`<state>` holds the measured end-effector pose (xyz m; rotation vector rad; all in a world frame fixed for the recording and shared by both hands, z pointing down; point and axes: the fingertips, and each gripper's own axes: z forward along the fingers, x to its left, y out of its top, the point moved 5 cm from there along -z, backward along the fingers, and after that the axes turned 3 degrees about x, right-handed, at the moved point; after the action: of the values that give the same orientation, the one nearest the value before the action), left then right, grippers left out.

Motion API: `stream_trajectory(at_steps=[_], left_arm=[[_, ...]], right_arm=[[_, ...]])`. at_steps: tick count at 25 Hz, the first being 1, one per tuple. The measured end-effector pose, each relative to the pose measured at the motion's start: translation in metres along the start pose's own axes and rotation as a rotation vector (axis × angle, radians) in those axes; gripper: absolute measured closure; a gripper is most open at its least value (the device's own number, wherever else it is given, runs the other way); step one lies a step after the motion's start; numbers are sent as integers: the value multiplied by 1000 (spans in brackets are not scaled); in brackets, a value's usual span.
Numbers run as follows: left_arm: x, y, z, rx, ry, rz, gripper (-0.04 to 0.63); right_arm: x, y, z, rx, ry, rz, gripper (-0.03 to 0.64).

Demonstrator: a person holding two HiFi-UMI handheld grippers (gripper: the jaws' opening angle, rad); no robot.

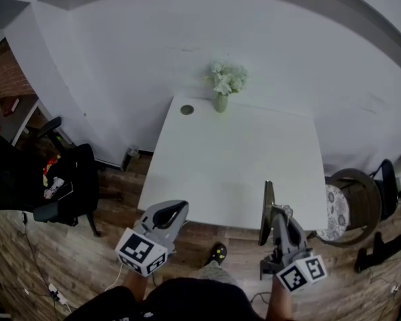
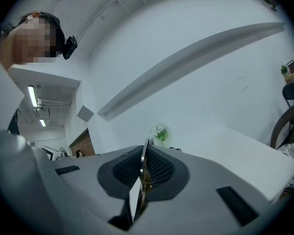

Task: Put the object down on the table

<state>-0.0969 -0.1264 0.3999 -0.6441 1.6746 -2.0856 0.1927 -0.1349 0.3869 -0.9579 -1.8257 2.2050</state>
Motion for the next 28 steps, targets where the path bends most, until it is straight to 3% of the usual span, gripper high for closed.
stream_trajectory(at_steps=[19, 28], left_arm=[[29, 13, 90, 20, 146, -11, 597], [61, 6, 99, 33, 161, -40, 597]], right_arm=[[-88, 13, 106, 108, 134, 15, 611], [-103, -9, 154, 183, 117, 27, 611]])
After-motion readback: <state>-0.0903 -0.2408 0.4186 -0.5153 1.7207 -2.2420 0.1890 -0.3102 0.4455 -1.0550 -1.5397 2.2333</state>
